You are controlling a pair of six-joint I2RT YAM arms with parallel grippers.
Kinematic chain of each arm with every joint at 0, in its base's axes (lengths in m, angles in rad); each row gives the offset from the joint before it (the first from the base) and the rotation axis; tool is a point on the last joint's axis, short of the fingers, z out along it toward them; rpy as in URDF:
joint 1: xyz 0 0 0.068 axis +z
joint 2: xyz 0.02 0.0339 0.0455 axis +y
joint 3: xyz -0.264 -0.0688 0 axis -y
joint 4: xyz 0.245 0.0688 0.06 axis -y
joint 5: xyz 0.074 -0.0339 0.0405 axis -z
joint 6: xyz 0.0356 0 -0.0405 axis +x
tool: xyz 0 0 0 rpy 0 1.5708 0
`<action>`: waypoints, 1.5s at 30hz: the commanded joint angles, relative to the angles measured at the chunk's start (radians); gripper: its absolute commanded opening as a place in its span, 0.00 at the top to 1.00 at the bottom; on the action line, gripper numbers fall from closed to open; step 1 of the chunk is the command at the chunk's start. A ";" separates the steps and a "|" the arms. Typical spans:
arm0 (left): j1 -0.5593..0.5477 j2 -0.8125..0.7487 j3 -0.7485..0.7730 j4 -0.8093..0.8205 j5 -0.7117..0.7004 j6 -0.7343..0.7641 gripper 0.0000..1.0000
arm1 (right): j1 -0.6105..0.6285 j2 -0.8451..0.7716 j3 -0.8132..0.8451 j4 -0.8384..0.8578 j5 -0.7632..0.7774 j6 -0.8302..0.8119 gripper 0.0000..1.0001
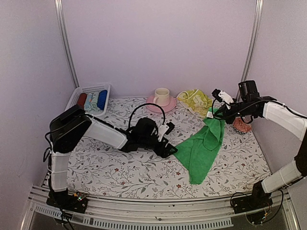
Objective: Roll the towels
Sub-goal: Pass from the right arm to the left
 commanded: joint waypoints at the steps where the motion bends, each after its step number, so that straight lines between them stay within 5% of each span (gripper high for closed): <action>1: -0.003 0.055 0.080 -0.100 0.033 -0.052 0.18 | 0.004 -0.009 -0.016 0.038 0.031 0.022 0.97; 14: -0.014 0.142 0.165 -0.175 0.096 -0.089 0.32 | 0.005 -0.026 -0.026 0.057 0.054 0.023 0.97; 35: -0.038 0.131 0.144 -0.244 -0.007 -0.129 0.51 | 0.004 -0.027 -0.030 0.066 0.063 0.024 0.97; 40: -0.041 0.157 0.171 -0.277 -0.041 -0.125 0.66 | 0.006 -0.026 -0.031 0.068 0.061 0.019 0.97; 45: -0.054 0.186 0.199 -0.313 -0.067 -0.122 0.64 | 0.014 -0.020 -0.034 0.068 0.059 0.014 0.97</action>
